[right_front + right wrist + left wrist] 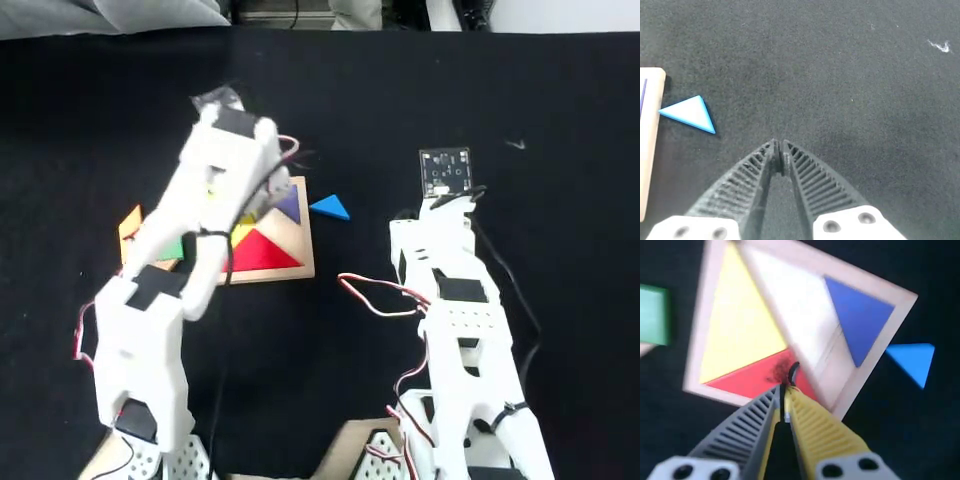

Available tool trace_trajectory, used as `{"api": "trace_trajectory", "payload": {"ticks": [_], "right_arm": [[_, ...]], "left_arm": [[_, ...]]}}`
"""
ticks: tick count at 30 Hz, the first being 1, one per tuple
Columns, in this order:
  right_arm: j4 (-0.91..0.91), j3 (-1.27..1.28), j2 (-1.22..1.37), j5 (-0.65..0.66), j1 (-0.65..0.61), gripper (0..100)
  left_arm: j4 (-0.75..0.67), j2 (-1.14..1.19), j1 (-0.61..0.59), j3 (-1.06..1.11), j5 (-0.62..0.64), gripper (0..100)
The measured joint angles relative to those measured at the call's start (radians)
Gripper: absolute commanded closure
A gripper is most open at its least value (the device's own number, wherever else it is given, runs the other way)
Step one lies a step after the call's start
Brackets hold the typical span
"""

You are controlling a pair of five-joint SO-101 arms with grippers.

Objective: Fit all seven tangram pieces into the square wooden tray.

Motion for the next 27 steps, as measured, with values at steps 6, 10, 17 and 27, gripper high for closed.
{"api": "trace_trajectory", "payload": {"ticks": [6, 10, 17, 27], "right_arm": [[0.000, 0.005, 0.000, 0.000, 0.000, 98.7], [0.000, 0.005, 0.000, 0.000, 0.000, 98.7], [0.000, 0.005, 0.000, 0.000, 0.000, 98.7], [0.000, 0.009, 0.000, 0.000, -0.025, 98.7]], "left_arm": [[0.089, -0.126, -0.146, -0.097, -0.242, 97], [0.091, -0.379, -0.209, 0.000, -0.384, 97], [0.041, -0.756, -0.365, 0.359, -0.672, 97], [-0.161, -0.746, -0.554, 0.715, -0.750, 79]]}}
